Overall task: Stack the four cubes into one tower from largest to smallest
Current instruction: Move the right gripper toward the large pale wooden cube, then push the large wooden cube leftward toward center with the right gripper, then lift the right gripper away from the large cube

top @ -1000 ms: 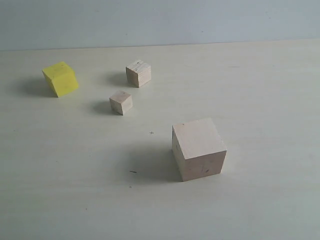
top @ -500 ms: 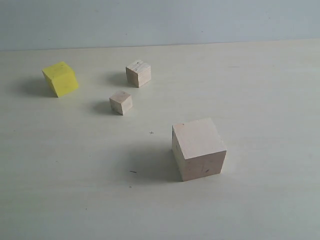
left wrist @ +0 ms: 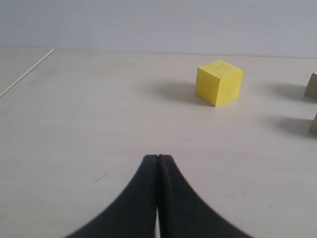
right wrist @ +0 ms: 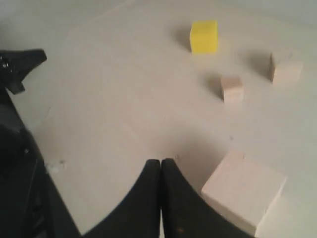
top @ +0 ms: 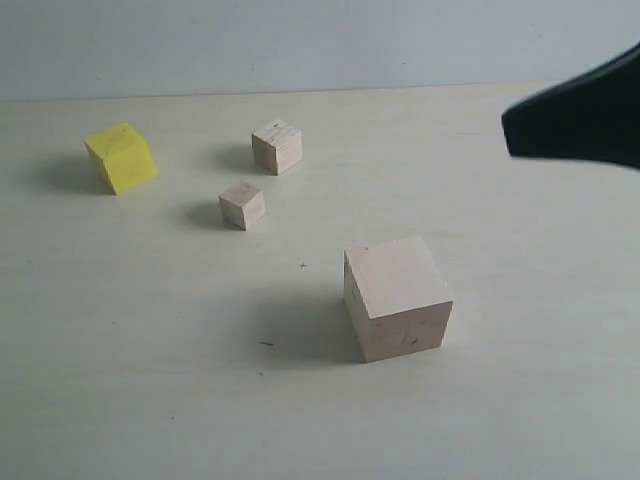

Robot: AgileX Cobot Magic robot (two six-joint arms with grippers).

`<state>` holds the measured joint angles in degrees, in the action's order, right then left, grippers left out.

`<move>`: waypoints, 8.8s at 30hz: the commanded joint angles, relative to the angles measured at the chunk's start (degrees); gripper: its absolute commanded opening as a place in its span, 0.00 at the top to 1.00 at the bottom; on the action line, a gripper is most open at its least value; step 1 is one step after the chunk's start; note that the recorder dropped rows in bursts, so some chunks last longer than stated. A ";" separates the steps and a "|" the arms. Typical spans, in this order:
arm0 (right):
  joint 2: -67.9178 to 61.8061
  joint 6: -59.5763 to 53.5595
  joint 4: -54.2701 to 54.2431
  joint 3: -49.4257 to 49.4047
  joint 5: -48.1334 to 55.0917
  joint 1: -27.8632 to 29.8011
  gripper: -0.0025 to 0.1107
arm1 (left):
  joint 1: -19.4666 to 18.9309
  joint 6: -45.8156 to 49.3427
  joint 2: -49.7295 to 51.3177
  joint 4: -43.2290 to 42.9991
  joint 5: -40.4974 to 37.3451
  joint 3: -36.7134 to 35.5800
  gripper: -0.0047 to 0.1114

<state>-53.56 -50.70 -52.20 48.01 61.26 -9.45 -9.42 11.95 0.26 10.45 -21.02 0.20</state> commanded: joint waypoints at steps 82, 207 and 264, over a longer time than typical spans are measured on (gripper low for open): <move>-50.50 18.31 2.51 4.38 -22.48 -9.89 0.98 | 4.36 24.01 18.43 34.74 -18.31 27.34 0.96; -52.14 13.21 -9.45 10.85 -23.71 -25.53 0.98 | 4.36 24.46 18.43 34.76 -20.26 27.34 0.96; 7.57 32.88 22.49 0.35 -12.99 -25.53 0.98 | 4.36 32.81 37.16 42.04 -11.63 29.05 0.06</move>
<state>-46.18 -17.81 -30.19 48.53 48.60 -34.95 -5.40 44.31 33.38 52.39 -36.36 27.62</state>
